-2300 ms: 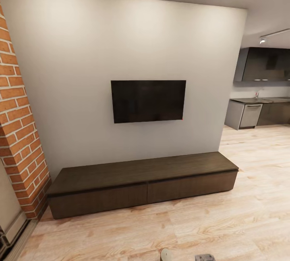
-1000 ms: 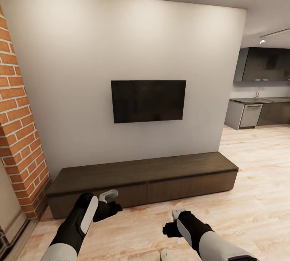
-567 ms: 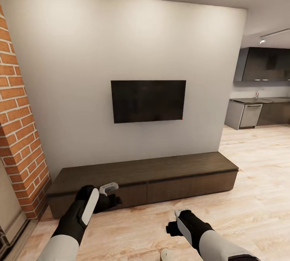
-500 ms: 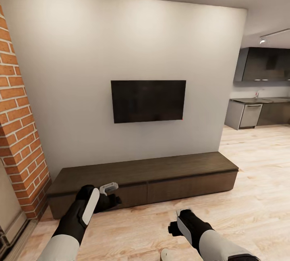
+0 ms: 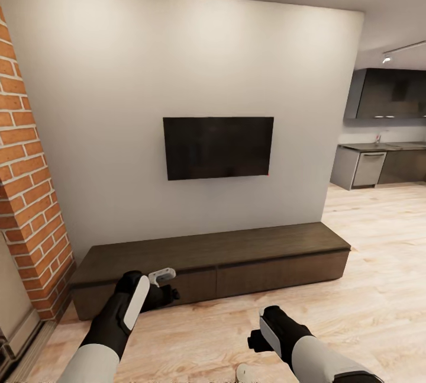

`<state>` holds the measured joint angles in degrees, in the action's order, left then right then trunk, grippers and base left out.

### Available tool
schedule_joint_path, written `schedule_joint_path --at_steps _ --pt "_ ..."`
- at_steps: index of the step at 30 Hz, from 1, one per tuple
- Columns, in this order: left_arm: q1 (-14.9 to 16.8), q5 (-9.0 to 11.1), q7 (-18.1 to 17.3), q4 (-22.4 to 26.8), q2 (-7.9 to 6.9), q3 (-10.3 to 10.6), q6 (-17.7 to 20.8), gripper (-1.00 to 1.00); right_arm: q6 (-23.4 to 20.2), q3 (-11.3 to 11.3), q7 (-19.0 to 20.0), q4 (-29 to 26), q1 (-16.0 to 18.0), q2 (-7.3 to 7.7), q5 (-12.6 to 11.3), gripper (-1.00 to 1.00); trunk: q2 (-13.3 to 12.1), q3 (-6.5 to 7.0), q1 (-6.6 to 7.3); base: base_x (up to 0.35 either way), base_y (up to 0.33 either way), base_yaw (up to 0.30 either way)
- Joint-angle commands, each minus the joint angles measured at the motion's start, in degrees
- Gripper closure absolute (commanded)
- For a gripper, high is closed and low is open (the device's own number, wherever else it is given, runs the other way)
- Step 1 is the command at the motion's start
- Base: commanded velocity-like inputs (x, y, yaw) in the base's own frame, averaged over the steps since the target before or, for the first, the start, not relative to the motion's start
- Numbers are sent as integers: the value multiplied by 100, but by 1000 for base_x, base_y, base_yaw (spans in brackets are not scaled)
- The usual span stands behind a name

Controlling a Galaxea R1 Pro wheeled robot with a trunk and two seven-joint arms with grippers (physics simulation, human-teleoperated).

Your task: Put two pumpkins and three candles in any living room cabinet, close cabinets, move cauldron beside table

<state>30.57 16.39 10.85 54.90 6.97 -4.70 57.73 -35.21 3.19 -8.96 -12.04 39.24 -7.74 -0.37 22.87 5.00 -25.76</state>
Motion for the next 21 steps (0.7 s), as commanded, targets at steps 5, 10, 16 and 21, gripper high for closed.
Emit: schedule_joint_path --at_steps 5,10,16,21 --pt "2 58 56 3 6 90 17 -100 -38 33 1 -9 -2 7 -7 -100 5 -43 -2 0 0 69" --pt "2 58 57 3 6 122 17 -100 -5 33 15 -5 -1 9 -7 -100 5 -86 -2 0 0 71" --pt "2 65 71 3 50 127 11 -100 30 38 93 15 -1 2 -7 -100 5 -140 -2 0 0 39" --pt "2 66 75 3 104 127 10 -100 90 41 647 33 -3 -7 8 -100 45 -204 -24 0 0 3"
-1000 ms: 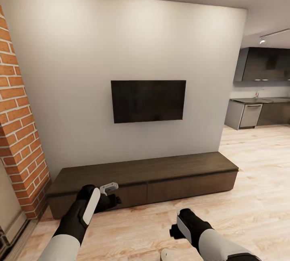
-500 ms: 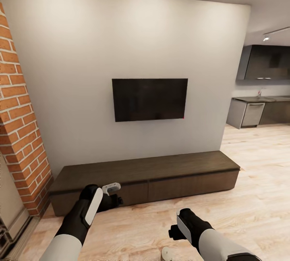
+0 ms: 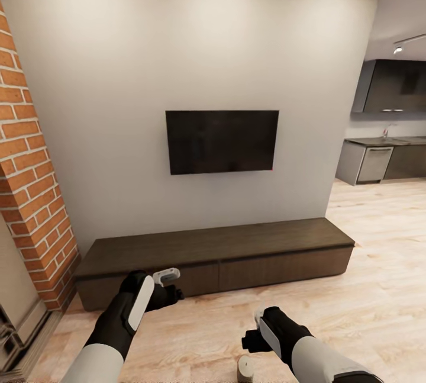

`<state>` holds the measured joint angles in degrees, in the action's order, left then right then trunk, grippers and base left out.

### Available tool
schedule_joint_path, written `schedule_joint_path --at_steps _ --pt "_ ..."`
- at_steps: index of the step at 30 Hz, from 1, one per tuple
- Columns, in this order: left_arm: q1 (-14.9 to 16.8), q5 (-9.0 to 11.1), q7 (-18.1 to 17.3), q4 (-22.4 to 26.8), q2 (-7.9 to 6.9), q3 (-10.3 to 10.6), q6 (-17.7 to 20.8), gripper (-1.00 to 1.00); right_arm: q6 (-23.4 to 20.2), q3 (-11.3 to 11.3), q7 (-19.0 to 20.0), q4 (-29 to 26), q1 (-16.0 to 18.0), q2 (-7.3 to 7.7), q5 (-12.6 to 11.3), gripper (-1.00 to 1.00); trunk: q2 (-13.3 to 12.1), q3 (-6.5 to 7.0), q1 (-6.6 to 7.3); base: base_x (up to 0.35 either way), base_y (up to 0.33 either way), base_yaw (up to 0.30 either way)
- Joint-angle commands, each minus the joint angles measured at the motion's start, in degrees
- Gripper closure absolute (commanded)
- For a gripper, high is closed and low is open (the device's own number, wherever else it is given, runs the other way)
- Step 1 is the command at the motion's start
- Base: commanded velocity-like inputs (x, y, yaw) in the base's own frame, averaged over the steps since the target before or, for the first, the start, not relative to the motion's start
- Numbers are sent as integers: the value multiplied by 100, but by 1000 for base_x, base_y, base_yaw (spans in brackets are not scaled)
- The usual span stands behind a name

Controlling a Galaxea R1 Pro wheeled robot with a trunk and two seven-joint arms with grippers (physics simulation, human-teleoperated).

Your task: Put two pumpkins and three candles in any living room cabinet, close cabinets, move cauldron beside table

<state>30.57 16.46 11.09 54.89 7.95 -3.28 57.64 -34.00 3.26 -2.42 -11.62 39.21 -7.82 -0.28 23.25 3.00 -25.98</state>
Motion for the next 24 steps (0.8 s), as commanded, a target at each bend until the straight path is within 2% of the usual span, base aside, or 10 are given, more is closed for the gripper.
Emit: schedule_joint_path --at_steps 1,11,24 --pt "2 59 51 4 7 -14 19 -100 -9 34 13 -9 0 0 1 -100 47 -31 -25 0 0 0" --pt "2 60 51 4 24 -7 19 -100 473 42 115 1 -1 -1 10 -100 448 -258 -244 0 0 9" --pt "2 51 51 9 92 -6 19 -100 509 32 35 -6 -1 5 10 -100 970 -494 -530 0 0 0"
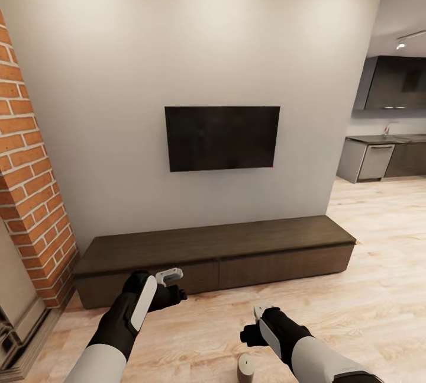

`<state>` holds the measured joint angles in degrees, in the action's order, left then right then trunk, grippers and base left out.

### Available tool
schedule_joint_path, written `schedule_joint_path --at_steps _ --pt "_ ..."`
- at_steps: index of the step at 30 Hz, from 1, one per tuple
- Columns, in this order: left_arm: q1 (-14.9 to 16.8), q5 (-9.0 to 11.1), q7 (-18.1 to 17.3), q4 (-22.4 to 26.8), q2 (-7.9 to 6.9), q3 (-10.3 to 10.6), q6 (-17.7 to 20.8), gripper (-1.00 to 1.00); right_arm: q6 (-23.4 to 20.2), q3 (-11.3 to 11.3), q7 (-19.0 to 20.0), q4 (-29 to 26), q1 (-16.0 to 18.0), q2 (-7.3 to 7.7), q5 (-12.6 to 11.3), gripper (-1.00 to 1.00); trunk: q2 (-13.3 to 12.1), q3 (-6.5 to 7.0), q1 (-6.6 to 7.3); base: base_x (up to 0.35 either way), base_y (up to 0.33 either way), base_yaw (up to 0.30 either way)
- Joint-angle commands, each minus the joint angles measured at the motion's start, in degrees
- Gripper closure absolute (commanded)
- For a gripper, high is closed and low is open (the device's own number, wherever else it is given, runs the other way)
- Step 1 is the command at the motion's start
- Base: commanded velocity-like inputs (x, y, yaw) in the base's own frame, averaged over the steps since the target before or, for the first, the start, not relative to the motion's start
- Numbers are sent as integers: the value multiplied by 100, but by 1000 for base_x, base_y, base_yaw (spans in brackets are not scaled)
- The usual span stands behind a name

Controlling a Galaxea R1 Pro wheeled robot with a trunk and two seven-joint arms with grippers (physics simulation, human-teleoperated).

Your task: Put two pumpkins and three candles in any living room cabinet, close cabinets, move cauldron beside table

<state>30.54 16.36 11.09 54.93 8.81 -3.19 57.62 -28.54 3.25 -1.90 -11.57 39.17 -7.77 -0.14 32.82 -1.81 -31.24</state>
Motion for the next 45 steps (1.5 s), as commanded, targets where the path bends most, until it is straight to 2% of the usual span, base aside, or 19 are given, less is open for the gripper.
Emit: schedule_joint_path --at_steps 1,5,13,30,39,45 --pt "5 61 52 6 6 -15 21 -100 -42 32 -21 -11 3 1 -4 -100 53 -31 -25 0 0 0" --pt "5 60 52 5 6 2 21 -100 -73 32 -127 -12 3 3 3 -100 213 -102 -113 0 0 0" --pt "5 60 60 8 7 169 13 -100 -39 46 -188 -12 3 -3 1 -100 534 -246 -289 0 0 0" --pt "5 60 60 9 7 179 12 -100 -17 57 -198 -12 3 -4 12 -100 1216 -551 -662 0 0 0" --pt "5 60 60 6 7 179 12 -100 325 62 -196 -12 3 -5 14 -100 1577 -713 -860 0 0 0" --pt "5 60 60 6 9 179 12 -100 345 62 -196 -12 3 -5 14 -100 1817 -820 -992 0 0 0"
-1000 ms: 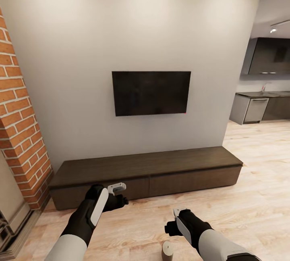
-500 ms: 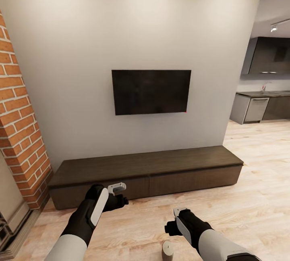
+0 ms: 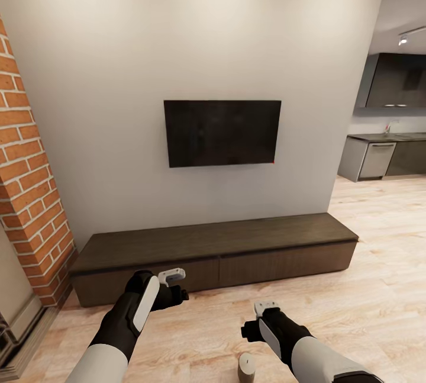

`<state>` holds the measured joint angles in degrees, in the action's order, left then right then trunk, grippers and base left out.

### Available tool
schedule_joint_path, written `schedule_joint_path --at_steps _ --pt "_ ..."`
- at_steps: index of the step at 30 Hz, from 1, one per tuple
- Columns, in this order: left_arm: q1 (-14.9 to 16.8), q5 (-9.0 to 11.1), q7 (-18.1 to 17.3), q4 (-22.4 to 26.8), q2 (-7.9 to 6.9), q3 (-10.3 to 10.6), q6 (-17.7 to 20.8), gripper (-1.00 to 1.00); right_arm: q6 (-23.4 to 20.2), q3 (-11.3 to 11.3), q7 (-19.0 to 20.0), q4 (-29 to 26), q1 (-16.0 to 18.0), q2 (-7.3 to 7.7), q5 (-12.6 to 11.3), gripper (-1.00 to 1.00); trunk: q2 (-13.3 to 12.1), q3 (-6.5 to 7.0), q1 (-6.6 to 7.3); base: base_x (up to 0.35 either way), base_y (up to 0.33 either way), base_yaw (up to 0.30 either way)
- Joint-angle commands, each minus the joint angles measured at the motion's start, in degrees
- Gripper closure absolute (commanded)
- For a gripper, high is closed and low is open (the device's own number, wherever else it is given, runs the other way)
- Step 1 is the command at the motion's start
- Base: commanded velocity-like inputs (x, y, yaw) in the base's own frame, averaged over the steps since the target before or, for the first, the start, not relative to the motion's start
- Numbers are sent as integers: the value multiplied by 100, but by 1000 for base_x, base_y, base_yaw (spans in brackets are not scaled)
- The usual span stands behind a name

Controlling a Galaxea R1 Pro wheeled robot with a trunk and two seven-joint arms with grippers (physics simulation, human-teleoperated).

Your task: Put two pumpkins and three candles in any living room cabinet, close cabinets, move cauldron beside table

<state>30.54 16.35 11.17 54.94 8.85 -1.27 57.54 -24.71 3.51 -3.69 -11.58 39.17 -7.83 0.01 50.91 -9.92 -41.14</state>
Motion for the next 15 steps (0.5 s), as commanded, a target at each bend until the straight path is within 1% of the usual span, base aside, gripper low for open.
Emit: schedule_joint_path --at_steps 1,15 --pt "4 61 52 4 4 -13 21 -100 -37 36 -18 -11 2 1 -1 -100 48 -27 -24 0 0 0" --pt "4 64 52 8 3 -13 21 -100 -91 43 -66 -10 2 1 7 -100 610 -279 -331 0 0 0"
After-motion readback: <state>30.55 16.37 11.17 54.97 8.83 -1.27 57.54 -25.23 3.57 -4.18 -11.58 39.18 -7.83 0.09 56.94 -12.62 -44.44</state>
